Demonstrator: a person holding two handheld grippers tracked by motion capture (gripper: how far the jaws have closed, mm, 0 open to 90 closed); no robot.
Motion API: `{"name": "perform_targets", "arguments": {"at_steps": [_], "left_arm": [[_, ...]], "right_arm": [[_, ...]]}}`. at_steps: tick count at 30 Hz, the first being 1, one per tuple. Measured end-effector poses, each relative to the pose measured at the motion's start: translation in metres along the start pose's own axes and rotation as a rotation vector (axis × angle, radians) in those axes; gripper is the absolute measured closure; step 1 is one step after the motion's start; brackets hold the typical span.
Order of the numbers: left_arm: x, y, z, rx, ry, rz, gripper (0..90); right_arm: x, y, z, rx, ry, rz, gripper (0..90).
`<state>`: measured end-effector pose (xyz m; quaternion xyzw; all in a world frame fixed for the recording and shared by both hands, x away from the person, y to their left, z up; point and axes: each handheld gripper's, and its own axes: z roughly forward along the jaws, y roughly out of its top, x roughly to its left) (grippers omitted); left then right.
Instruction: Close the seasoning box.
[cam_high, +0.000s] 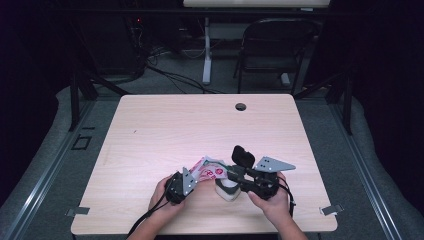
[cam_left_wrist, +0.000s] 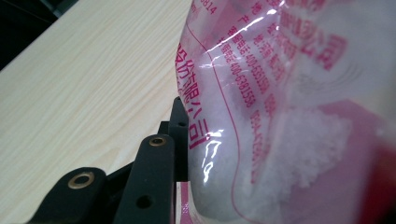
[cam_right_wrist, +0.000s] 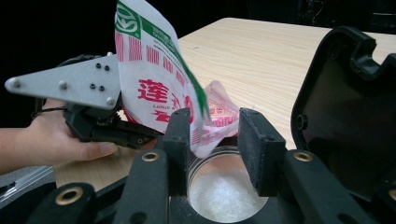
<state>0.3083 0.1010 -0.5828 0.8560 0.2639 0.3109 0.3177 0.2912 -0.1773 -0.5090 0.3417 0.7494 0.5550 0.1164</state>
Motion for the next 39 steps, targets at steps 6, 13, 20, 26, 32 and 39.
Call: {"name": "perform_targets", "arguments": {"at_steps": [6, 13, 20, 26, 32, 39], "left_arm": [[0.007, -0.003, 0.001, -0.01, -0.036, -0.069, 71.5], [0.019, -0.007, 0.003, -0.029, -0.091, -0.204, 71.8], [0.033, -0.011, 0.003, -0.05, -0.148, -0.325, 72.1], [0.04, -0.013, 0.001, -0.057, -0.162, -0.384, 72.3], [0.049, -0.016, -0.004, -0.058, -0.153, -0.41, 72.4], [0.061, -0.022, -0.013, -0.058, -0.112, -0.422, 72.5]], "right_arm": [[0.0, -0.001, -0.001, -0.001, 0.004, -0.001, 63.4], [-0.002, -0.003, -0.001, 0.001, -0.005, 0.006, 63.4], [-0.005, -0.004, -0.002, 0.002, -0.009, 0.013, 63.4], [-0.005, -0.005, -0.002, 0.004, -0.009, 0.017, 63.3], [-0.005, -0.005, -0.002, 0.008, -0.012, 0.015, 63.2], [-0.006, -0.006, -0.002, 0.005, -0.013, 0.017, 63.0]]}}
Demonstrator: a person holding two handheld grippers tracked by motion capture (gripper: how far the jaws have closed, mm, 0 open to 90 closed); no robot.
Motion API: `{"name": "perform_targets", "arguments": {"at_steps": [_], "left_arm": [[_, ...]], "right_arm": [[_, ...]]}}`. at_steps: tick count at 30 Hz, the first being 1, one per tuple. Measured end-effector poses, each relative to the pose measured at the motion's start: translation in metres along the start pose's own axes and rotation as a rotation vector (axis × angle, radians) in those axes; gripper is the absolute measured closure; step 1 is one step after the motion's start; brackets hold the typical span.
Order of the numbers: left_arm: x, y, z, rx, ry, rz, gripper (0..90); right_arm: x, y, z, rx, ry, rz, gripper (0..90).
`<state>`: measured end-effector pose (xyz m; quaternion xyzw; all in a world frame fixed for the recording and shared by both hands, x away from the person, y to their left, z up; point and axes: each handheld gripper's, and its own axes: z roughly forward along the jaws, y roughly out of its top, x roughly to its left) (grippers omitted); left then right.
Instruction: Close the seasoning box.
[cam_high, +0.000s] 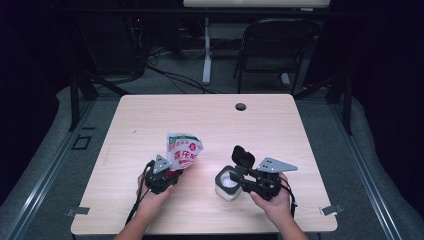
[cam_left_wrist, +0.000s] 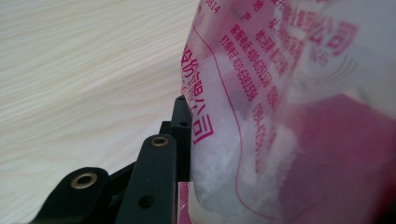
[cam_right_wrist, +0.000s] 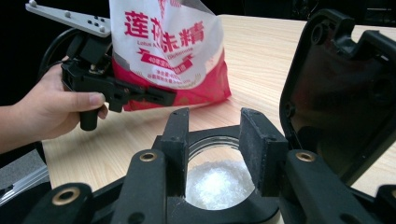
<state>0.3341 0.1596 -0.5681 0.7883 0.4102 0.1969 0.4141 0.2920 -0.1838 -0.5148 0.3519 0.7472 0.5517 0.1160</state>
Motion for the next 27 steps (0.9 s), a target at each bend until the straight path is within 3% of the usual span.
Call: {"name": "perform_targets", "arguments": {"at_steps": [11, 16, 27], "left_arm": [[0.026, 0.004, -0.029, -0.042, 0.056, -0.053, 72.5], [0.035, 0.005, -0.043, -0.041, 0.087, -0.043, 72.5], [0.056, -0.009, -0.063, -0.041, 0.17, -0.094, 72.5]], "right_arm": [[0.0, -0.001, 0.0, -0.003, -0.003, 0.012, 62.1], [0.0, -0.001, 0.0, 0.0, -0.004, 0.012, 61.3], [0.0, -0.002, 0.0, -0.002, -0.007, 0.016, 61.0]]}}
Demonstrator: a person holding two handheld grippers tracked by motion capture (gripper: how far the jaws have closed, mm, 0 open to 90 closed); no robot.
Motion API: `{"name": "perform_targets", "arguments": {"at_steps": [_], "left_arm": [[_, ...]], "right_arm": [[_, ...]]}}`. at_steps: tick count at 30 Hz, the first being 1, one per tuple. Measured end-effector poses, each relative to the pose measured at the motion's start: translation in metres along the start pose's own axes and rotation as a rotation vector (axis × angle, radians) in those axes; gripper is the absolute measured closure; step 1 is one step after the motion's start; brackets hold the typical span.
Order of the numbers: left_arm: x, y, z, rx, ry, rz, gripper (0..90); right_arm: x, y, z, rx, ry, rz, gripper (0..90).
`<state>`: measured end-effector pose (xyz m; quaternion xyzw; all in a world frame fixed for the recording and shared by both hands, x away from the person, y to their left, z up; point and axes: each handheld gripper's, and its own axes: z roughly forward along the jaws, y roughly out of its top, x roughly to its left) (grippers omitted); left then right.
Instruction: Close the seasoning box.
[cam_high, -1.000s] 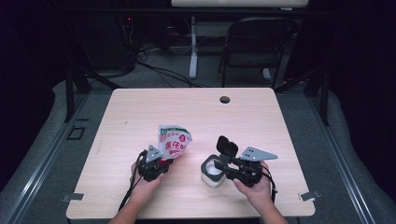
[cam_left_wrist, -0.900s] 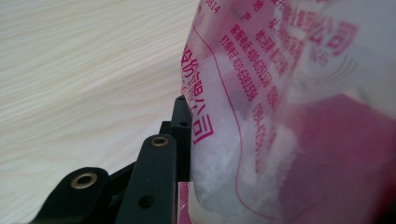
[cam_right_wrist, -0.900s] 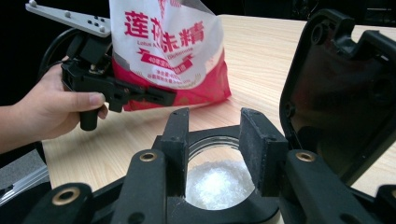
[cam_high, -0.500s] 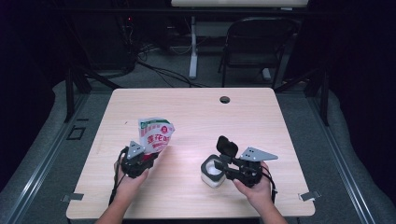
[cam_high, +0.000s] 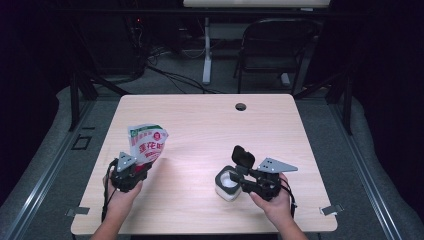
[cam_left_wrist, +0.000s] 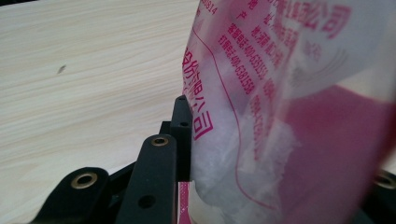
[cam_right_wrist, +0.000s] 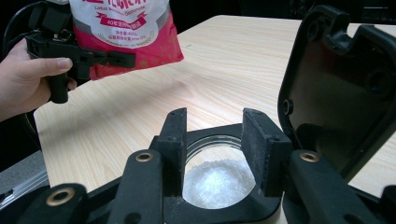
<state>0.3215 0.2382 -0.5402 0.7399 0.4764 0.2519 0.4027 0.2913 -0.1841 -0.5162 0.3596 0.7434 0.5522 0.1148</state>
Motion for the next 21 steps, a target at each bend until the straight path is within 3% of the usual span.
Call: {"name": "perform_targets", "arguments": {"at_steps": [6, 12, 14, 15, 21], "left_arm": [[0.015, -0.007, -0.005, 0.004, 0.072, -0.024, 72.5], [0.023, -0.013, -0.006, 0.027, 0.158, -0.022, 72.6], [0.025, -0.014, -0.006, 0.027, 0.165, -0.033, 72.6], [0.028, -0.015, -0.006, 0.034, 0.192, -0.037, 72.5], [0.035, -0.019, -0.007, 0.059, 0.278, -0.018, 72.5]], "right_arm": [[0.0, 0.0, 0.0, 0.002, -0.003, 0.001, 60.8], [-0.001, -0.001, 0.001, 0.003, -0.009, 0.004, 60.9], [-0.002, -0.001, 0.0, 0.008, -0.008, 0.001, 60.8], [-0.002, -0.002, 0.0, 0.005, -0.006, 0.003, 60.8], [-0.003, -0.002, -0.001, 0.006, -0.01, 0.006, 60.8]]}}
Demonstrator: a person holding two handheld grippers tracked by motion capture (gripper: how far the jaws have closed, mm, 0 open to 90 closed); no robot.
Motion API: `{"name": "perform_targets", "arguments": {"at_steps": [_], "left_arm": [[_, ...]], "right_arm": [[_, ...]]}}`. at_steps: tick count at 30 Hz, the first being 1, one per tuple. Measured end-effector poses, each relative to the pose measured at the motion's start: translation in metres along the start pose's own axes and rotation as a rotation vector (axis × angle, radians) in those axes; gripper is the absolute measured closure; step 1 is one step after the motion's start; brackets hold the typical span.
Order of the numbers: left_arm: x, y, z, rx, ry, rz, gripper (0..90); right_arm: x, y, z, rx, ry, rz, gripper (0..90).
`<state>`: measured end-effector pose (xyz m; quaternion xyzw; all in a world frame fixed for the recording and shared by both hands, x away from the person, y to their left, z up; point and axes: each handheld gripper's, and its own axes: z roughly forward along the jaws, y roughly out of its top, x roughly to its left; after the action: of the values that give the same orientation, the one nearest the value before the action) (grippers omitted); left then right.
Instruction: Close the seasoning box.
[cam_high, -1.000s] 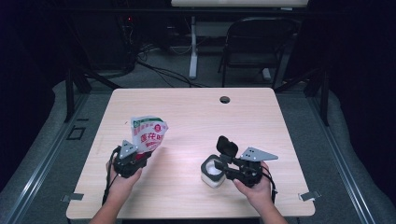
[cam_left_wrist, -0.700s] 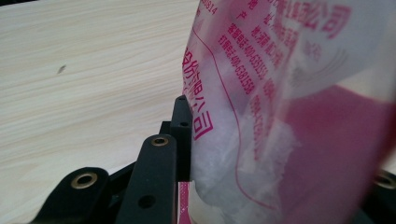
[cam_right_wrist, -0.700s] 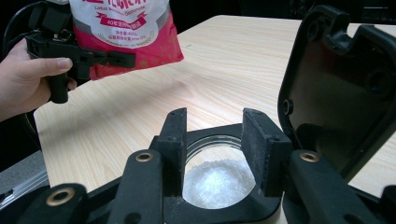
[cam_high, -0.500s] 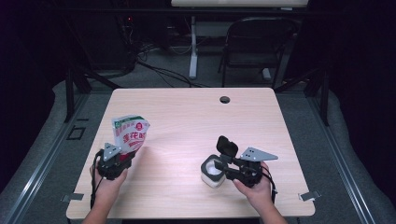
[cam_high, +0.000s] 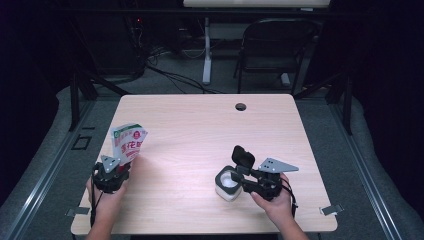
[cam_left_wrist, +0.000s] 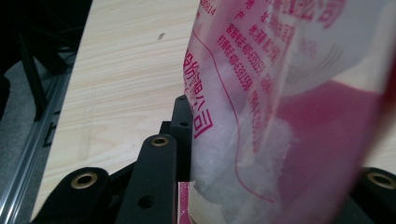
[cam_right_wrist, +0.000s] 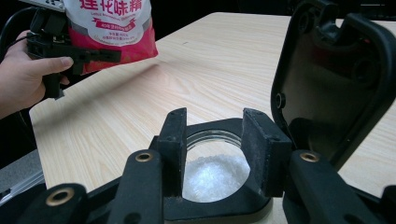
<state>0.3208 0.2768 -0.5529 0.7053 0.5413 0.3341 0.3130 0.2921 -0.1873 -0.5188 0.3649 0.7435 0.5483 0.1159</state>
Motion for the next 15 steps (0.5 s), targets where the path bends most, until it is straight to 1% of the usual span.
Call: {"name": "perform_targets", "arguments": {"at_steps": [2, 5, 10, 12, 13, 15], "left_arm": [[0.0002, -0.0008, 0.002, 0.019, 0.027, 0.018, 72.5], [-0.001, -0.002, 0.0048, 0.039, 0.046, 0.035, 72.5], [-0.0055, -0.0021, 0.0078, 0.056, 0.073, 0.076, 72.2], [-0.0067, -0.0022, 0.0089, 0.062, 0.083, 0.089, 72.1], [-0.0067, -0.0022, 0.0089, 0.062, 0.083, 0.089, 72.1], [-0.0077, -0.002, 0.0092, 0.068, 0.101, 0.098, 72.1]], "right_arm": [[-0.0004, -0.0004, 0.0005, 0.001, 0.001, 0.001, 60.8], [-0.0002, -0.001, 0.0013, 0.001, 0.002, 0.001, 60.8], [-0.0002, -0.0012, 0.0013, 0.001, 0.003, 0.002, 60.7], [-0.001, -0.0011, 0.0009, 0.009, 0.001, -0.002, 60.7], [-0.001, -0.0011, 0.0009, 0.009, 0.001, -0.002, 60.7], [-0.0004, -0.0013, 0.0009, 0.006, 0.002, -0.001, 60.7]]}}
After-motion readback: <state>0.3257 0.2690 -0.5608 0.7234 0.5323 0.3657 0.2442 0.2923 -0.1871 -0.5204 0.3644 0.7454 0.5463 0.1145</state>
